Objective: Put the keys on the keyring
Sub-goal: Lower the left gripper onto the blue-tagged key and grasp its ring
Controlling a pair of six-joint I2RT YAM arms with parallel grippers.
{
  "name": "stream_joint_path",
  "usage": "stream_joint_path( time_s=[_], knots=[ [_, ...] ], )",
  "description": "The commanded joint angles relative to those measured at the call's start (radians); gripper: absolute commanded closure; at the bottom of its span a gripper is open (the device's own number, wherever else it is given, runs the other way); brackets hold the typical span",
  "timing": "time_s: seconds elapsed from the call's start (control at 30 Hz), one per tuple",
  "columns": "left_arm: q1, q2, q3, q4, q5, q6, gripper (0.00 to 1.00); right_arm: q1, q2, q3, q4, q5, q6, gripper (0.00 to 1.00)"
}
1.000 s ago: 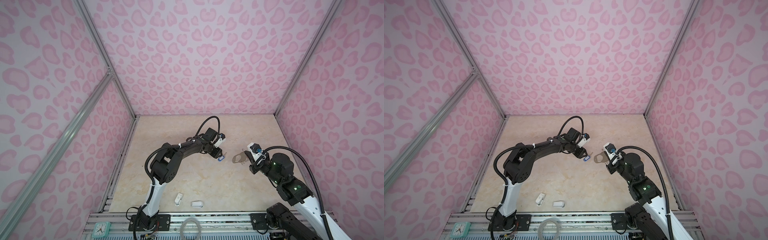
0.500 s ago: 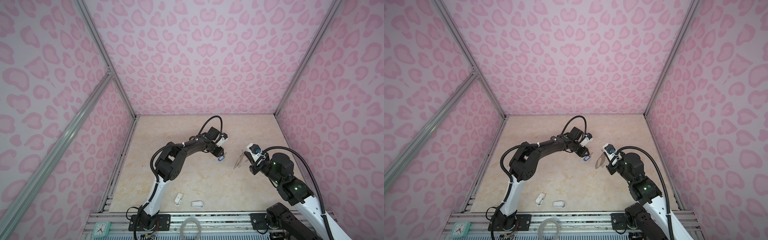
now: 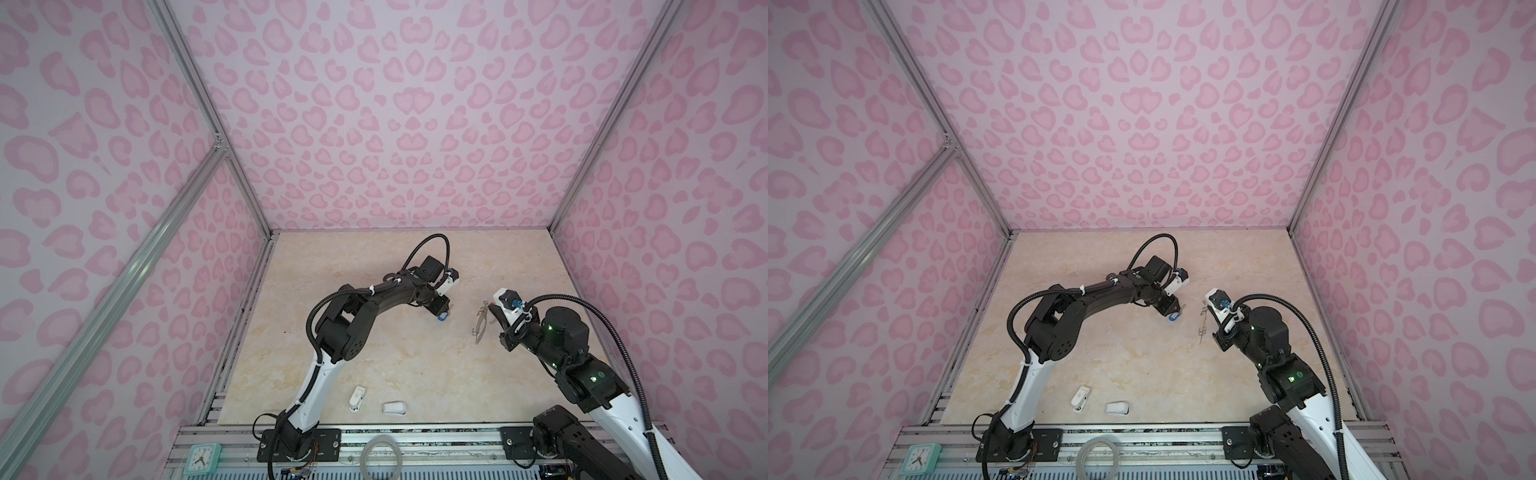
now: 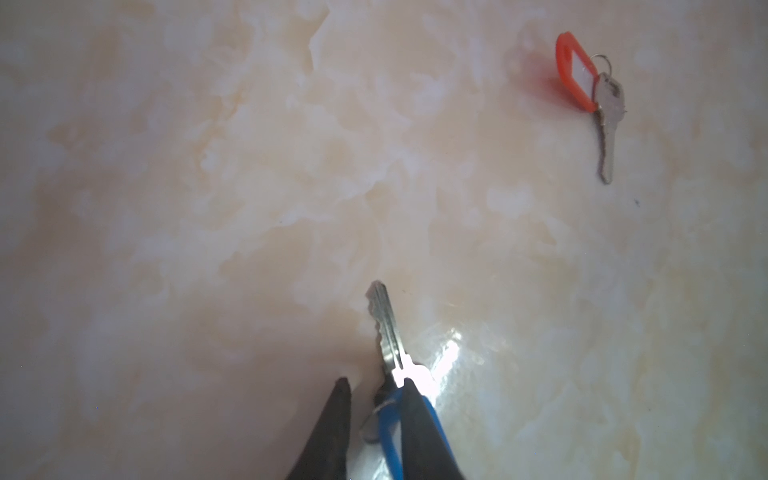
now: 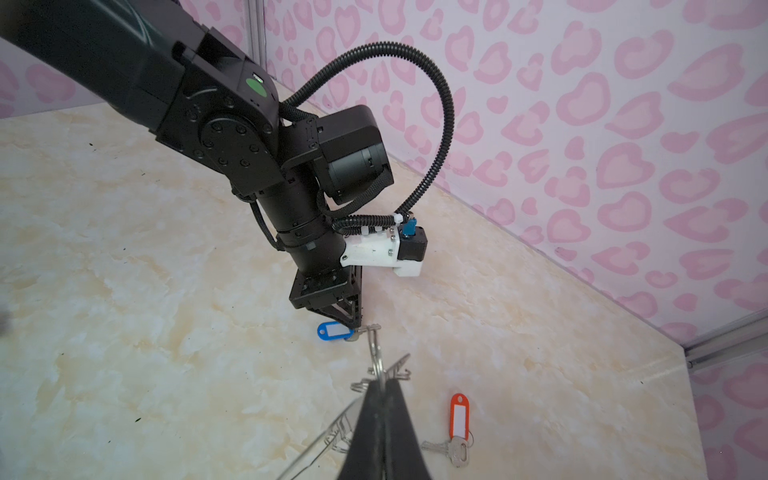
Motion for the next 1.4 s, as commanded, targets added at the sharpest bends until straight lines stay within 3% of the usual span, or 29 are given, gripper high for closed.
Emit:
stream_joint_path(
  time_s=[0.0,0.27,0.5,0.6,0.7,0.73,1.07,1.37],
  knots=[
    [-0.003,-0.011,-0.035,0.01,-0.001,-0.025,0.78,0.0,-0.004,0.0,0.002,-0.016,-0.007,1.0],
    [-0.002,-0.092,-0.144,0.072,-0.031,-0.066,0.95,-0.001,-0.013,-0.007,-0.001,-0.024,-0.001,1.0],
    [0.005,-0.195,-0.289,0.169,-0.054,-0.158,0.96,-0.001,-0.024,-0.022,0.005,-0.032,0.012,1.0],
    [0.004,-0.23,-0.341,0.215,-0.051,-0.204,0.91,-0.001,-0.027,-0.028,0.012,-0.035,0.015,1.0],
    [0.004,-0.269,-0.383,0.251,-0.058,-0.235,0.7,-0.001,-0.023,-0.028,0.012,-0.046,0.018,1.0],
    [0.004,-0.282,-0.39,0.262,-0.063,-0.236,0.68,-0.001,-0.022,-0.027,0.011,-0.047,0.02,1.0],
    [0.009,-0.331,-0.468,0.272,-0.067,-0.184,0.69,0.001,-0.018,-0.027,0.01,-0.062,0.027,1.0],
    [-0.003,-0.358,-0.538,0.284,-0.098,-0.013,0.69,0.002,-0.01,-0.027,0.012,-0.059,0.027,1.0]
  ],
)
